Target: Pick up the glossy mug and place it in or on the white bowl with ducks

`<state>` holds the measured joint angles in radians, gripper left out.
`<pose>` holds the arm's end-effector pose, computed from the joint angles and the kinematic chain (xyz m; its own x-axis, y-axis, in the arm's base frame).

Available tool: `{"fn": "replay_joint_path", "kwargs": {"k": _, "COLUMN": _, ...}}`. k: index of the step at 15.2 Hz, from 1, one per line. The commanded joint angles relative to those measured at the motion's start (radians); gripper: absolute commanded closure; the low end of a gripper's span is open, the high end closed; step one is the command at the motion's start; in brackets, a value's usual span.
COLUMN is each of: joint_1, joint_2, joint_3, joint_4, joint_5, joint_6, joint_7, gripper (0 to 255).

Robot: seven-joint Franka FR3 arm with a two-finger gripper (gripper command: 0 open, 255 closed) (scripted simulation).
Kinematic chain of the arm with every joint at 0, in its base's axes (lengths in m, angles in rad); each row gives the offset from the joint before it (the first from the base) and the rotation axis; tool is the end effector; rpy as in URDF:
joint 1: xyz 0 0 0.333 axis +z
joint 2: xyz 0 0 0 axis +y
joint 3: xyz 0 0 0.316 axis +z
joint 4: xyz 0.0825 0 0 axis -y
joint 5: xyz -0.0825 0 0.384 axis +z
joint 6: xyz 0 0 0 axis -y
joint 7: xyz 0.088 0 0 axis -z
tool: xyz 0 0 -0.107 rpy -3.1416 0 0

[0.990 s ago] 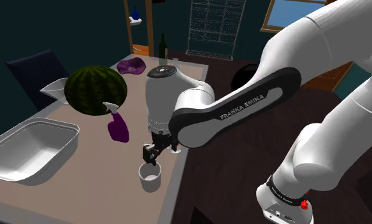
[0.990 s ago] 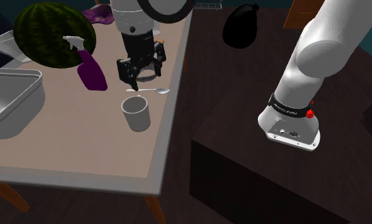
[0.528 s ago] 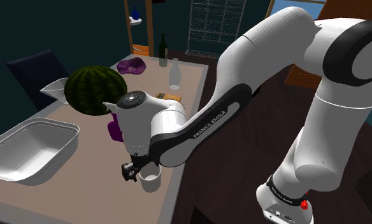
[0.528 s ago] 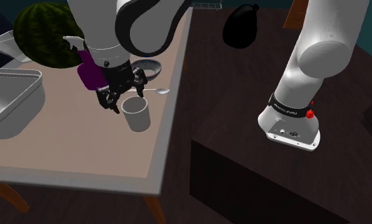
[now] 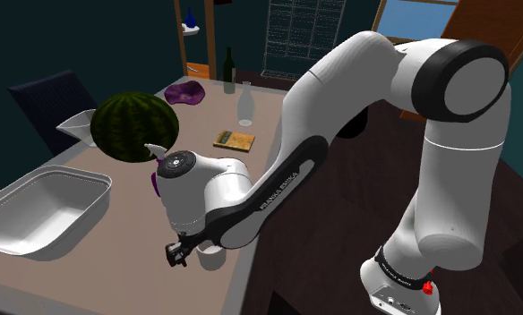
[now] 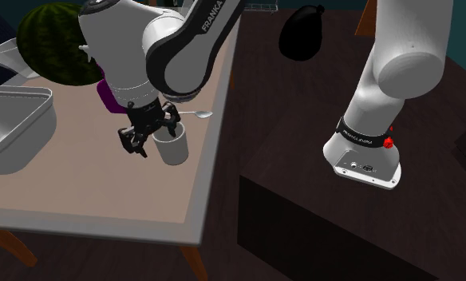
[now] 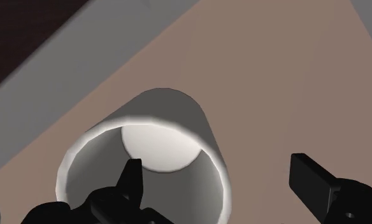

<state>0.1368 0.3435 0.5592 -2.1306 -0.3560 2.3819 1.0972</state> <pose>0.4408 0.3597 0.2663 0.9863 -0.1605 0.0393 -0.1623 -0.9855 0.0500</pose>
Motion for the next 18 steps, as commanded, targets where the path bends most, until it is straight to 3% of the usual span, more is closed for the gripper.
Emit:
{"fn": "replay_joint_path", "kwargs": {"k": 1, "joint_1": 0.005, "joint_2": 0.016, "joint_3": -0.008, "joint_4": -0.001, "joint_5": -0.015, "joint_6": 0.015, "joint_7": 0.010, "gripper": 0}}
{"fn": "replay_joint_path", "kwargs": {"k": 9, "joint_1": 0.005, "joint_2": 0.016, "joint_3": -0.008, "joint_4": -0.002, "joint_5": -0.014, "joint_6": 0.015, "joint_7": 0.010, "gripper": 0}}
{"fn": "replay_joint_path", "kwargs": {"k": 10, "joint_1": 0.005, "joint_2": 0.016, "joint_3": -0.008, "joint_4": -0.002, "joint_5": -0.014, "joint_6": 0.015, "joint_7": 0.010, "gripper": 255}}
{"fn": "replay_joint_path", "kwargs": {"k": 18, "joint_1": 0.005, "joint_2": 0.015, "joint_3": -0.008, "joint_4": -0.002, "joint_5": -0.014, "joint_6": 0.015, "joint_7": 0.010, "gripper": 255}}
